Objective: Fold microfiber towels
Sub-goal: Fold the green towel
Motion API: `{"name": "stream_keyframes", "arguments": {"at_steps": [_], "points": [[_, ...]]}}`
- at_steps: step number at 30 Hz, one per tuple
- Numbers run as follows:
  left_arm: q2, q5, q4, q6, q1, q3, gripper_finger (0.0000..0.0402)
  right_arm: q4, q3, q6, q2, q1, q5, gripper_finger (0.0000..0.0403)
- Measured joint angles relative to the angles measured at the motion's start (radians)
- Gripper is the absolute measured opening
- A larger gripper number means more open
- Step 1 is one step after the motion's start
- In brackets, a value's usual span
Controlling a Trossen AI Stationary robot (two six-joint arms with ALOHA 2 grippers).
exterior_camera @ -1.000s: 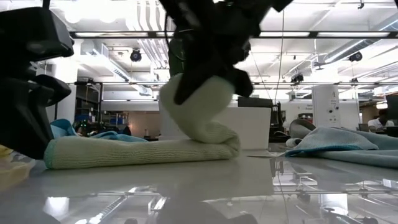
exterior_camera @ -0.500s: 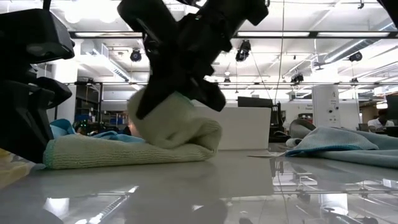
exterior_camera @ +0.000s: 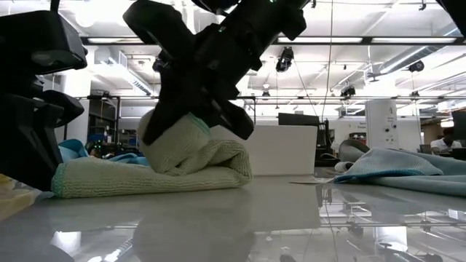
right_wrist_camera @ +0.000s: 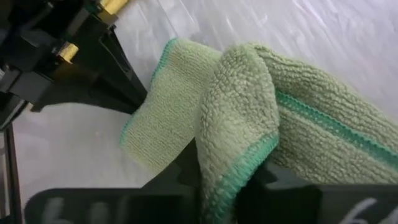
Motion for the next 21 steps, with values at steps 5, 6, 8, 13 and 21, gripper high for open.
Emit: {"name": "stream_keyframes", "arguments": {"at_steps": [5,6,8,13,21], "points": [[0.0,0.0,0.0,0.0,0.0,0.0,0.001,0.032,0.0,-0.013,0.0,0.0,0.0,0.0112],[0.0,0.0,0.0,-0.001,0.0,0.0,0.001,0.037,0.0,-0.014,0.0,0.0,0.0,0.0125],[0.0,0.0,0.0,-0.001,0.0,0.0,0.001,0.059,0.0,-0.017,0.0,0.0,-0.006,0.0148],[0.0,0.0,0.0,-0.001,0.0,0.0,0.001,0.087,0.0,-0.022,-0.004,0.0,-0.028,0.0194],[0.0,0.003,-0.001,-0.002,0.0,0.0,0.001,0.172,0.0,-0.067,-0.005,0.0,-0.028,0.0225]]}}
